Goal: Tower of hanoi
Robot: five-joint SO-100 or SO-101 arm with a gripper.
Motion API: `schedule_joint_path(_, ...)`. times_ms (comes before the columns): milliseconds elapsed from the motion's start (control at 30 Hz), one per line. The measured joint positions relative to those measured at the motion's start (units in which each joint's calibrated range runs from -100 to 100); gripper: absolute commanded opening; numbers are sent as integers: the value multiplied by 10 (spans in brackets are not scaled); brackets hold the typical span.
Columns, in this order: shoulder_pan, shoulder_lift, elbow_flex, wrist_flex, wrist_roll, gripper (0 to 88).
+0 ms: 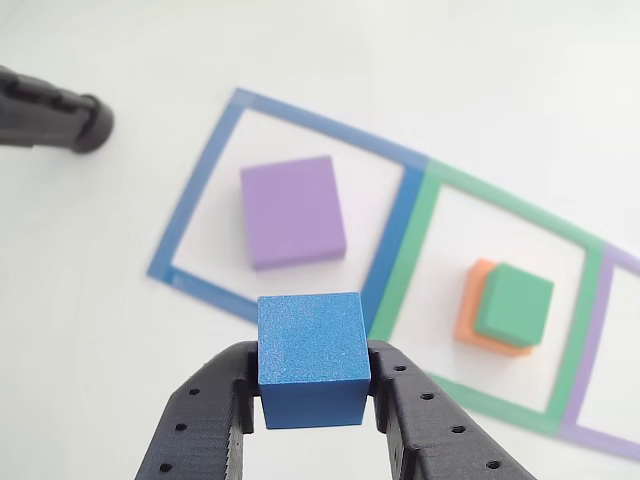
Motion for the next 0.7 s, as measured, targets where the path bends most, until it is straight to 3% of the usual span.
schedule_joint_path(367, -8, 35, 395, -520, -4, 1)
schedule_joint_path(700, -8, 179, 462, -798, -4, 1)
